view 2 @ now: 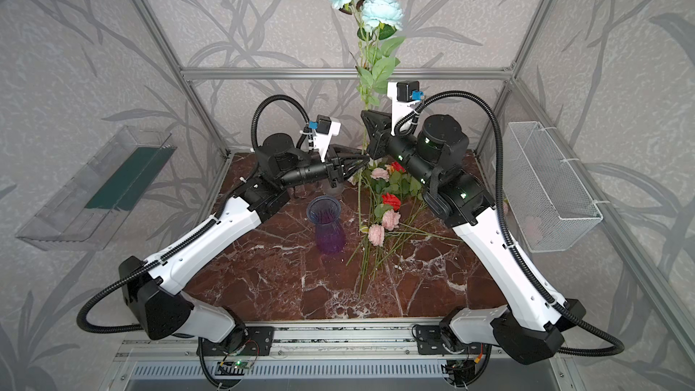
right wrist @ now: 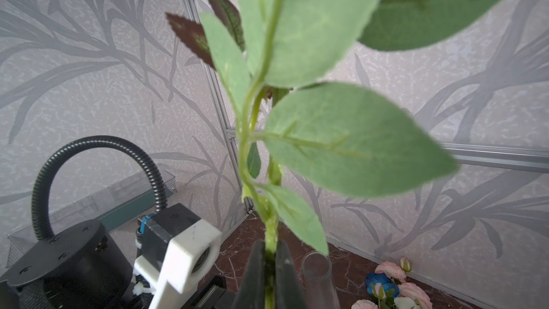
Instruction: Arrange the flowers into the vase
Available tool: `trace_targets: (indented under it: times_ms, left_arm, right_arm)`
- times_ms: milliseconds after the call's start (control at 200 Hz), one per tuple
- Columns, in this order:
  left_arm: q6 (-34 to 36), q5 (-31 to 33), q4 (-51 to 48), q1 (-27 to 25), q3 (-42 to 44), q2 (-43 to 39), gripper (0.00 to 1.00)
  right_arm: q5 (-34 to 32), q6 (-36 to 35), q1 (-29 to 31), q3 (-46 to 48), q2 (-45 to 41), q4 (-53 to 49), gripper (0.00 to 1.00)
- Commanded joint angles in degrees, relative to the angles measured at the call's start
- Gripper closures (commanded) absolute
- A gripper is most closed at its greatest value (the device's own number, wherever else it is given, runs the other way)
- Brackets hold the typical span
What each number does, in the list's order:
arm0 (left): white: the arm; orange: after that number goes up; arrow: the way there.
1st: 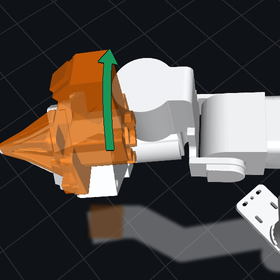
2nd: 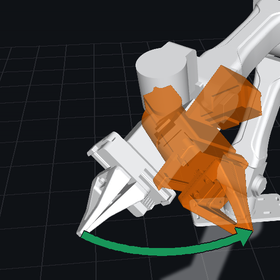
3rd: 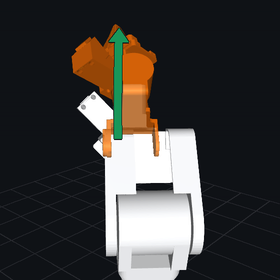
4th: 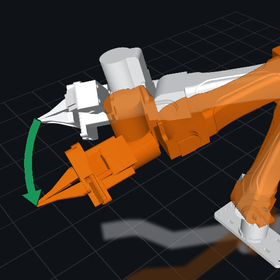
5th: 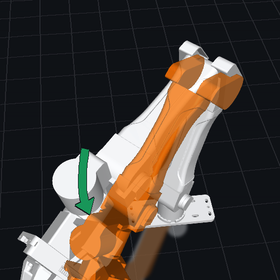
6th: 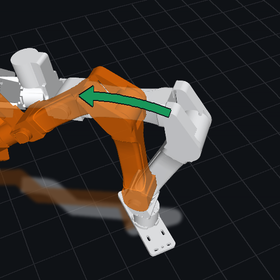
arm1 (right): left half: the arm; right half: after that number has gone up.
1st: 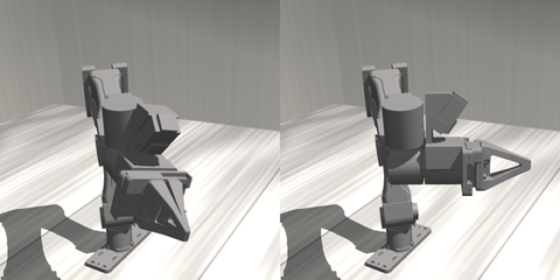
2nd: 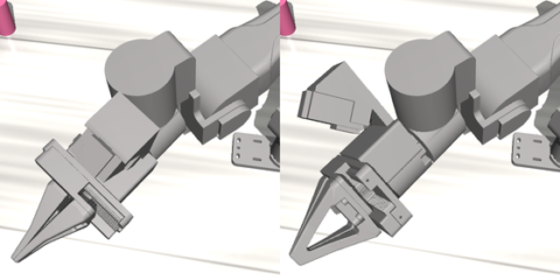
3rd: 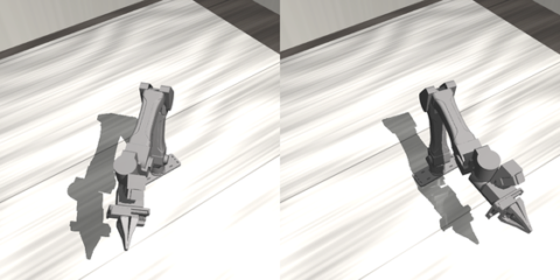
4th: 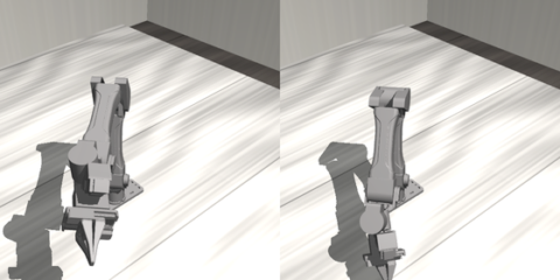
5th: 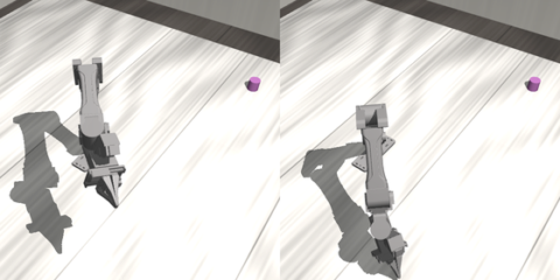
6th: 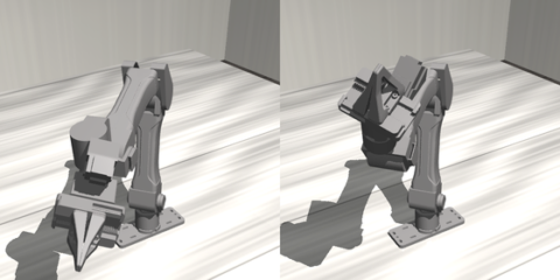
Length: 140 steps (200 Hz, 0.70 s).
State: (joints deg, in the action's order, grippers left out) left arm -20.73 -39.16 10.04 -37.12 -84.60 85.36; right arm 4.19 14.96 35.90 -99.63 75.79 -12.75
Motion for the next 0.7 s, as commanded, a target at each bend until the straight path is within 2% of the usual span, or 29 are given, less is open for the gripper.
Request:
trace_targets:
  times_ms: [0, 50, 110, 180, 220, 230, 240, 280, 335, 410, 485, 590, 695]
  left_arm:
    - [-0.69, -0.8, 4.29, -0.33, -2.42, 0.4, 0.88]
    - [-0.94, -1.07, 4.41, -0.4, -2.27, 0.44, 0.9]
    - [-1.31, -1.38, 5.35, -0.36, -1.91, 0.34, 1.0]
    - [-1.01, -0.34, 5.62, -0.4, -1.62, -0.5, 1.0]
    - [-0.08, 0.88, 5.45, -0.37, -1.33, -1.2, 1.0]
    - [0.21, 1.44, 5.32, -0.35, -1.22, -1.46, 1.0]
    - [0.55, 1.95, 5.2, -0.37, -1.26, -1.61, 1.0]
    - [1.99, 4.64, 4.33, -0.4, -1.16, -2.52, 1.0]
    - [5.19, 8.75, 1.98, -0.3, -1.51, -3.91, 1.0]
    - [10.11, 16.07, -1.12, -0.16, -2.05, -6.21, 1.0]
    - [14.56, 22.65, -3.04, 0.52, -2.24, -8.26, 1.0]
    - [19.92, 26.93, -6.75, 1.69, -3.38, -9.87, 1.0]
    - [22.05, 28.86, -4.41, 2.81, -0.34, -11.71, 1.0]
  right_arm:
    - [3.84, 4.18, 0.42, -0.82, -0.27, 0.37, 1.0]
    - [4.1, 5.17, 0.41, -0.11, -0.53, 1.0, 1.0]
    - [4.44, 5.81, 0.4, 0.29, -0.72, 1.11, 1.0]
    - [4.59, 6.16, 0.42, 0.5, -1.02, 0.92, 1.0]
    - [4.61, 6.33, 0.41, 1.07, -1.38, 1.15, 0.87]
    - [4.56, 6.38, 0.43, 1.2, -1.55, 1.15, 0.8]
    - [4.54, 6.39, 0.46, 1.29, -1.62, 1.15, 0.78]
    - [4.3, 6.22, 0.46, 1.59, -2.39, 0.85, 0.6]
    - [3.5, 5.69, 0.4, 2.36, -3.87, 0.06, 0.51]
    - [1.66, 4.18, 0.41, 4.7, -6.6, -0.61, 0.49]
    - [-3.26, 0.97, 0.43, 7.07, -9.7, -3.35, 0.47]
    - [-11.11, -3.43, 0.32, 13.08, -13.73, -5.65, 0.41]
    - [-16.82, -3.71, -0.96, 19.11, -17.3, -7.83, 0.38]
